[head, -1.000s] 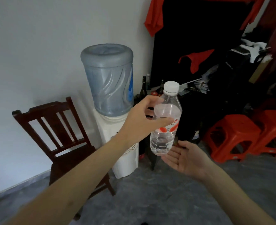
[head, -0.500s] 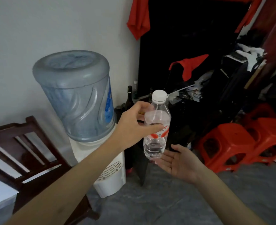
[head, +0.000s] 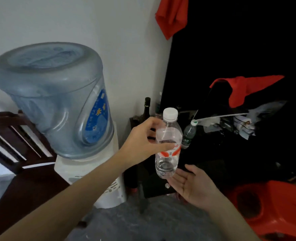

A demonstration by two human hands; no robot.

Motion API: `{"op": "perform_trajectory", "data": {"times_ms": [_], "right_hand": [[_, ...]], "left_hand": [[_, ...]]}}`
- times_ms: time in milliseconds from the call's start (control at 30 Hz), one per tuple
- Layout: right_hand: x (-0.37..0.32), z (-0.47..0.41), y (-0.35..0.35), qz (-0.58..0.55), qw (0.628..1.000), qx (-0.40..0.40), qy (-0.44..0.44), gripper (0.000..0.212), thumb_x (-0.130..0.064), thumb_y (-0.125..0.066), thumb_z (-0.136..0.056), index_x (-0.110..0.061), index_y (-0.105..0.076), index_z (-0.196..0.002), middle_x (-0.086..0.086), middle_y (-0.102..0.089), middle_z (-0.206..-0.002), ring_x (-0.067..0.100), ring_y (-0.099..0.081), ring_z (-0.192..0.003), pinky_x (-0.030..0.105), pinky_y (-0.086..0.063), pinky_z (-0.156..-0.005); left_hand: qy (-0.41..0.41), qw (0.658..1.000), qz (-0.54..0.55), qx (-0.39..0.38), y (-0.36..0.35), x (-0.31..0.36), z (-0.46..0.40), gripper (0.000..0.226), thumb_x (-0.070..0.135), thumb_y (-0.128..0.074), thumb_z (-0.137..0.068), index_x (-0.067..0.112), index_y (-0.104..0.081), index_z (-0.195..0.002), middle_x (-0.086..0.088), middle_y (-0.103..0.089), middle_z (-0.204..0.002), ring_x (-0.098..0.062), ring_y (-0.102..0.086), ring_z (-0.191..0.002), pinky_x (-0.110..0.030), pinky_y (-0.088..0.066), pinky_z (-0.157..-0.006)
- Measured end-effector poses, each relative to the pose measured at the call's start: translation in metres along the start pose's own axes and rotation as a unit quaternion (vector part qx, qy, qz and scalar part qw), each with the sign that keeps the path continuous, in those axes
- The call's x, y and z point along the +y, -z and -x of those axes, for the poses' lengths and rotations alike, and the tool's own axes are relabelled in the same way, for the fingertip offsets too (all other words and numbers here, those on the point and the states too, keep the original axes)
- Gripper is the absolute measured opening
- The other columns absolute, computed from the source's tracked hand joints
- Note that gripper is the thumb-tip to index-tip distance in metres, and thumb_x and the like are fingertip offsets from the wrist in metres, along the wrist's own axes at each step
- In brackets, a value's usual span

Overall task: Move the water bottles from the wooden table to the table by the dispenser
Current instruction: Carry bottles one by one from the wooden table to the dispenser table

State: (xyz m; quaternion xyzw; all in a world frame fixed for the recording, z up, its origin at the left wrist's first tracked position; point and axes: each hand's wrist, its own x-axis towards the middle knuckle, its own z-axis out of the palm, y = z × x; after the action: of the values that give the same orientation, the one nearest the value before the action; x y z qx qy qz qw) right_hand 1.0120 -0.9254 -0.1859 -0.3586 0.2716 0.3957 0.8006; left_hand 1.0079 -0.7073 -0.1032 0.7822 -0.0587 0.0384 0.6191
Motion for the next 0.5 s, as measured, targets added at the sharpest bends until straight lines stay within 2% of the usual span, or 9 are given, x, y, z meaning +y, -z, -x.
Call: {"op": "perform_trajectory", "data": {"times_ms": [167,233,367,500], "right_hand": [[-0.058,-0.049,0.035,0.028,0.997,-0.009,-0.066,0.048,-0.03,-0.046,-0.1,0.01,-0.058,-0.123,0.031,-0.066,-0.12,0.044,-0.069,-0.104,0.046,-0.051,-0.09],[-0.07,-0.074,0.043,0.031,0.996,-0.001,-0.089,0.047,-0.03,-0.046,-0.101,0.01,-0.06,-0.121,0.03,-0.068,-0.117,0.043,-0.07,-0.099,0.047,-0.055,-0.087],[-0.076,-0.132,0.058,0.029,0.991,0.01,-0.131,0.046,-0.03,-0.048,-0.1,0.01,-0.06,-0.12,0.03,-0.069,-0.114,0.042,-0.072,-0.097,0.047,-0.062,-0.076],[-0.077,-0.188,0.067,0.013,0.989,0.028,-0.143,0.046,-0.031,-0.048,-0.1,0.008,-0.06,-0.121,0.029,-0.069,-0.114,0.04,-0.071,-0.098,0.046,-0.054,-0.086]], "left_hand": [[0.05,0.997,0.014,0.052,-0.033,-0.032,-0.032,0.054,0.034,-0.092,-0.071,0.042,-0.062,-0.115,0.012,-0.072,-0.116,-0.011,-0.072,-0.106,-0.027,-0.06,-0.086],[0.075,0.995,0.012,0.067,-0.041,-0.051,-0.038,0.057,0.032,-0.092,-0.072,0.043,-0.061,-0.118,0.011,-0.072,-0.119,-0.013,-0.07,-0.112,-0.032,-0.059,-0.094],[0.112,0.991,0.003,0.067,-0.048,-0.092,-0.055,0.059,0.031,-0.092,-0.074,0.044,-0.06,-0.122,0.013,-0.07,-0.124,-0.011,-0.068,-0.117,-0.034,-0.056,-0.101],[0.13,0.989,-0.011,0.063,-0.053,-0.139,-0.076,0.06,0.027,-0.092,-0.076,0.039,-0.059,-0.125,0.013,-0.07,-0.125,-0.01,-0.067,-0.119,-0.034,-0.055,-0.103]]}}
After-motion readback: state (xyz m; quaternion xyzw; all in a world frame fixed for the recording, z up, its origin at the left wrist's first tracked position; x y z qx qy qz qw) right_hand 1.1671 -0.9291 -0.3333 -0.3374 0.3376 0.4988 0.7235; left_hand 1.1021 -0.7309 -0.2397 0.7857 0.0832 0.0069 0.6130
